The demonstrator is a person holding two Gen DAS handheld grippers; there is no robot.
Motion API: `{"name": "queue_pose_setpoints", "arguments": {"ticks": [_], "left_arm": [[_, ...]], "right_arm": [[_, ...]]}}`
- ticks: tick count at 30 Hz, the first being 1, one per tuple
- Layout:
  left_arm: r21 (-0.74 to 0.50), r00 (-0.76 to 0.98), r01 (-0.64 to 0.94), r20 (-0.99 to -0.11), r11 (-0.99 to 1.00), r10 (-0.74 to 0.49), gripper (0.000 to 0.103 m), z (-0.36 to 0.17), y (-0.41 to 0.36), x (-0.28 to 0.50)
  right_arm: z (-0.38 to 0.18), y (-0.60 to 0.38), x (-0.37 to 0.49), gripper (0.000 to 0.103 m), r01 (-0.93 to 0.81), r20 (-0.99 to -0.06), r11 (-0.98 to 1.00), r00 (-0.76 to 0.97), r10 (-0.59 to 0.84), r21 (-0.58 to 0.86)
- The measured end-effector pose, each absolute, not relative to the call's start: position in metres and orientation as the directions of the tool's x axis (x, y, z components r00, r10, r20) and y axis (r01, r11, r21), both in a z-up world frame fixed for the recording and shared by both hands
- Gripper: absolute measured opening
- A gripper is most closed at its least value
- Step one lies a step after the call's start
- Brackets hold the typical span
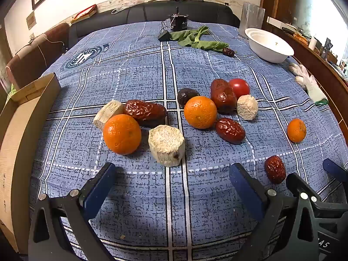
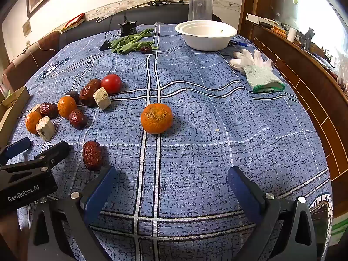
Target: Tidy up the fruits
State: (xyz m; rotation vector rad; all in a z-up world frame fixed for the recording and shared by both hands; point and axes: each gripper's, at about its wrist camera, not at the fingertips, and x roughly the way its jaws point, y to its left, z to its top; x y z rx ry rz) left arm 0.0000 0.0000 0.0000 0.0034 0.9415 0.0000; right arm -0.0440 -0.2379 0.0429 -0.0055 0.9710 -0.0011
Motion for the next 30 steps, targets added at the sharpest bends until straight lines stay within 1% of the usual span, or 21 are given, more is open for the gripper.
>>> {"name": "queue_pose_setpoints", "arguments": {"ticks": [23,30], "left_arm": [[0.004,0.588,0.002,-0.809,1.0,0.002,0.103,0.0,-0.0001,0.0],[0.007,0.553,0.072,-0.832,0.997,-0.034,0.103,-0.0002,-0.002,0.0037]], "right_arm": [[0.043,-0.2383,-0.0445,0.103,-0.001,-0.825,1.0,0.565,-0.003,-0.005],[0.0442,-0.2373,-0.0434,0.103,0.015,-0.845,1.0,0.535,-0.005,0.003]]}}
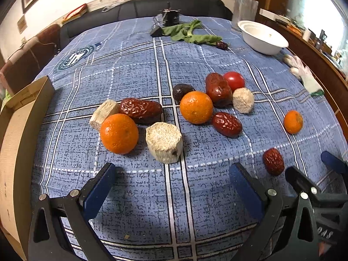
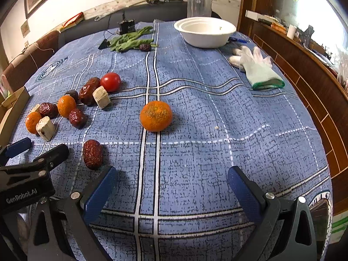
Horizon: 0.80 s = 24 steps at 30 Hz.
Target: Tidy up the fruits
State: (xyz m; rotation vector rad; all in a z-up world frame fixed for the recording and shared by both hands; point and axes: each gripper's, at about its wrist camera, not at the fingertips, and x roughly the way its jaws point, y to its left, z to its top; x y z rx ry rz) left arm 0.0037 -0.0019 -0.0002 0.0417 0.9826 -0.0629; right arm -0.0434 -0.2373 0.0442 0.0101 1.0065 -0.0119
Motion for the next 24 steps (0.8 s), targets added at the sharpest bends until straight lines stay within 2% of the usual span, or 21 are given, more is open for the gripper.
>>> {"name": "queue_pose_setpoints", "arguments": {"ticks": [5,7,12,16,19,24], "left_arm": [[-0.009,0.531,0.138,-0.843,0.99,-0.082,0.102,0.001,0.002,-0.002],[-0.051,0.532,0.149,-0.838,0.988,-0.124,0.101,0.007,0.007,-0.009],[-0.036,0.654,0.149,-0.746,0.988,-0.126,0.101,0.039,0.019,-0.035],[-0.045,0.707,0.154,-0.693,0.987,-0.142,0.101,0.063,0.03,-0.049],[-0.008,0.742,0.147,-0.661,0.989,-0.115,0.101,0.078,0.035,-0.061],[-0.001,0.764,0.127,-0.637,0.992,-0.099,0.101,0.093,0.039,-0.074]], "right_arm": [[0.045,-0.237,-0.045,0.103,0.037,-0.852,0.999,0.524,-0.02,-0.001],[0.045,-0.237,-0.043,0.103,0.041,-0.852,0.999,0.524,-0.023,-0.002],[0.047,-0.235,-0.046,0.102,0.06,-0.848,0.998,0.529,-0.01,0.026],[0.062,-0.23,-0.057,0.102,0.071,-0.815,0.996,0.58,0.003,0.054],[0.079,-0.222,-0.068,0.102,0.07,-0.773,0.997,0.635,-0.015,0.038],[0.105,-0.212,-0.087,0.102,0.071,-0.697,0.996,0.716,-0.016,0.05]]}}
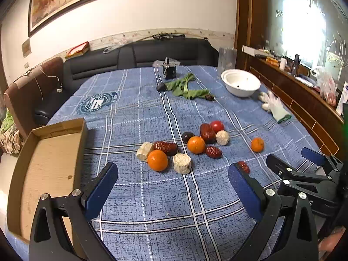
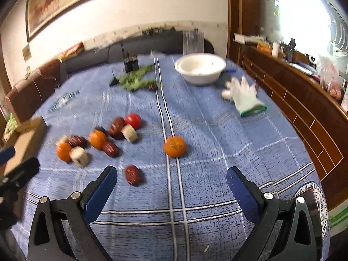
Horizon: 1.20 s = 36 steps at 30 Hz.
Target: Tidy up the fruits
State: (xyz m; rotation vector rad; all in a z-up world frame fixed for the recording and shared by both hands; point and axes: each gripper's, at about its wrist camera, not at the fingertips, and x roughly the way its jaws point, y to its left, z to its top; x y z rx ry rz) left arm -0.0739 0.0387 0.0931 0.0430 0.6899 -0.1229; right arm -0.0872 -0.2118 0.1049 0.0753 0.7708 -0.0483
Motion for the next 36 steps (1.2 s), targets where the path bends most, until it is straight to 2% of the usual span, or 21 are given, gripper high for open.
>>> {"name": "queue_pose_setpoints", "arguments": {"ticks": [5,10,13,24,36], "left_arm": [[-0.004,0.813,0.106,-0.576,0.994,-0.089,0.102,0.112,0.041,-0.089],[-0.098,0.826,0.168,-0.529,0.981,-0.195,0.102,0.127,0.045,-0.099],[-0.138,0.827,0.2,-0.506,0.97,-0.243,0.102,0.128,0.047,-0.105],[-0.222,0.761,0.125,-0.605,0.967,-0.237,0.102,0.108,0.07,-0.091],[-0.137,0.759,0.091,-0.632,0.986,-0.157,0.102,0.095,0.074,-0.081]], "right_arm": [[0.132,-0.208,-0.105,0.102,0.108,-0.618,0.99,0.785,-0.031,0.088],[0.161,-0.203,-0.124,0.103,0.114,-0.531,0.983,0.847,-0.022,0.141],[0.168,-0.198,-0.127,0.103,0.111,-0.514,0.985,0.858,-0.03,0.129],[0.16,-0.196,-0.123,0.103,0.122,-0.542,0.987,0.839,-0.046,0.105],[0.145,-0.181,-0.112,0.103,0.085,-0.581,0.996,0.813,-0.045,0.042]]}}
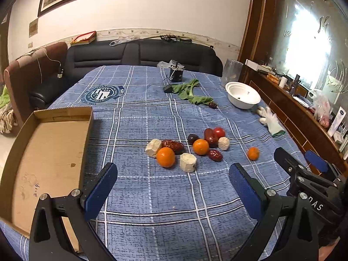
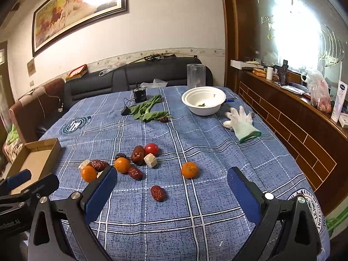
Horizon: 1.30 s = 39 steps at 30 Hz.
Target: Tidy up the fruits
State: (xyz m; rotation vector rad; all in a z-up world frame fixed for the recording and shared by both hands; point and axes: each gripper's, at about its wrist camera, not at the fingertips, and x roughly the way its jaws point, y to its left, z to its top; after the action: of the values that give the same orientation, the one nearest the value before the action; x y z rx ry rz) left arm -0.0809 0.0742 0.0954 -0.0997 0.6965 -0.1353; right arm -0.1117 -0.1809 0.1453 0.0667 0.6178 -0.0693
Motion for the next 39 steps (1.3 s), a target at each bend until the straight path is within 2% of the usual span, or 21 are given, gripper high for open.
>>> {"name": "queue_pose_setpoints", "arguments": {"ticks": [24,32,35,37,39], "left_arm": [[-0.102,0.705,0.073,-0.699,0.992,-0.124,0.102,0.066,0.073,-0.059],[-0.097,0.672,0.042,-0.733,0.994,-0.1,0.102,0.05,0.089,-0.048],[-0.104,0.653,0.055,-0.749,0.993,-0.115,0.099,0.041,0.09,-0.042],[-0.111,0.635,0.08,-0.761,0.991,-0.137,0.09,0.036,0.087,-0.036],[-0.121,0.617,0.098,-0.771,0.988,-0.156,0.08,0.033,0.085,-0.03]], "right_arm": [[0.118,-0.188,-0.092,0.103,0.085,-0.651,0.996,0.758,-0.042,0.035],[0.1,-0.204,-0.085,0.103,0.076,-0.706,0.996,0.708,-0.026,0.04],[0.093,-0.209,-0.08,0.103,0.059,-0.731,0.996,0.683,0.008,0.066],[0.087,-0.21,-0.075,0.101,0.04,-0.747,0.995,0.663,0.04,0.088],[0.081,-0.208,-0.069,0.093,0.016,-0.765,0.994,0.64,0.072,0.107]]}}
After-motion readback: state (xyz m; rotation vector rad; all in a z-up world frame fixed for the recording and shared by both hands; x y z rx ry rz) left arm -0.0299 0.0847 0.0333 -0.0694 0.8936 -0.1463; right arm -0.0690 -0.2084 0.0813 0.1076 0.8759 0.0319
